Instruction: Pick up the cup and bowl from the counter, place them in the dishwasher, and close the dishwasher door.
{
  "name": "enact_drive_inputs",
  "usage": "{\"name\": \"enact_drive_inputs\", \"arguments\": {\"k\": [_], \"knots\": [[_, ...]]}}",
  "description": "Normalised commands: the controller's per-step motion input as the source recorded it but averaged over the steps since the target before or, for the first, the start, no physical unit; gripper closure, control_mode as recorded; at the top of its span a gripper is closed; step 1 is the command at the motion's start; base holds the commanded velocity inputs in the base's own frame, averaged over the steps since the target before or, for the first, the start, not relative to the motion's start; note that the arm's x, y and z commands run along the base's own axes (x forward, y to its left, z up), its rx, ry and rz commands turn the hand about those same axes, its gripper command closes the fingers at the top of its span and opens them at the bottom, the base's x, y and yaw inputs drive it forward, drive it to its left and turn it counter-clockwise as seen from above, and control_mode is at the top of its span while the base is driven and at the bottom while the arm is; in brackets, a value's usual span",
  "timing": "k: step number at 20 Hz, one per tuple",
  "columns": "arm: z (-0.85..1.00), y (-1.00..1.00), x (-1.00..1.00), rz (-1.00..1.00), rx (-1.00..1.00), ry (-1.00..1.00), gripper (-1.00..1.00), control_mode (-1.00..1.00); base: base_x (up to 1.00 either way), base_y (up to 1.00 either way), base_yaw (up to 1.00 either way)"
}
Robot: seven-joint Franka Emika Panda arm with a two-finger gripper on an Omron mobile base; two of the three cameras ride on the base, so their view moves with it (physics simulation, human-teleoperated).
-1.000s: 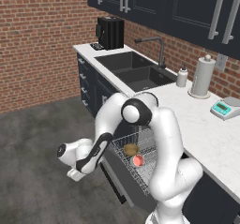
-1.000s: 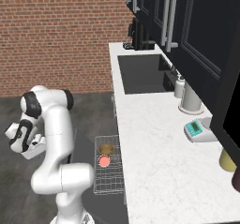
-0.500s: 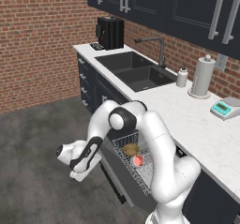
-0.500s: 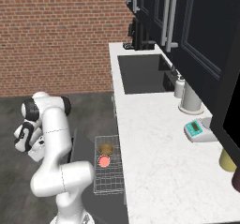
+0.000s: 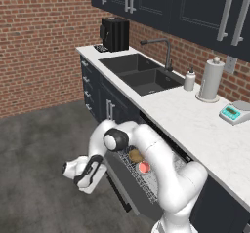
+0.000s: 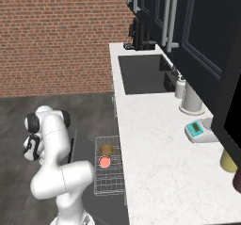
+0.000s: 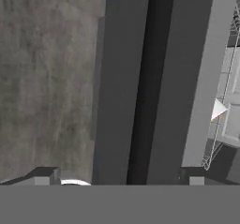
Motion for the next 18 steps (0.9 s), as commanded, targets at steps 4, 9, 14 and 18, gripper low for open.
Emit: {"name": "enact_drive_inputs", "arguments": {"k": [4, 9, 14, 18], "knots": [[-0.61, 0.12, 0.2, 0.0, -0.19, 0.02, -1.0, -1.0, 0.0, 0.0, 0.0], [-0.39, 0.03, 0.09, 0.0, -0.11, 0.01, -1.0, -1.0, 0.0, 0.0, 0.0], [-0.34, -0.01, 0.13, -0.03, -0.08, 0.11, -1.0, -1.0, 0.0, 0.0, 0.0], [-0.38, -0.03, 0.28, -0.07, -0.1, 0.11, -1.0, -1.0, 0.0, 0.0, 0.0]]}}
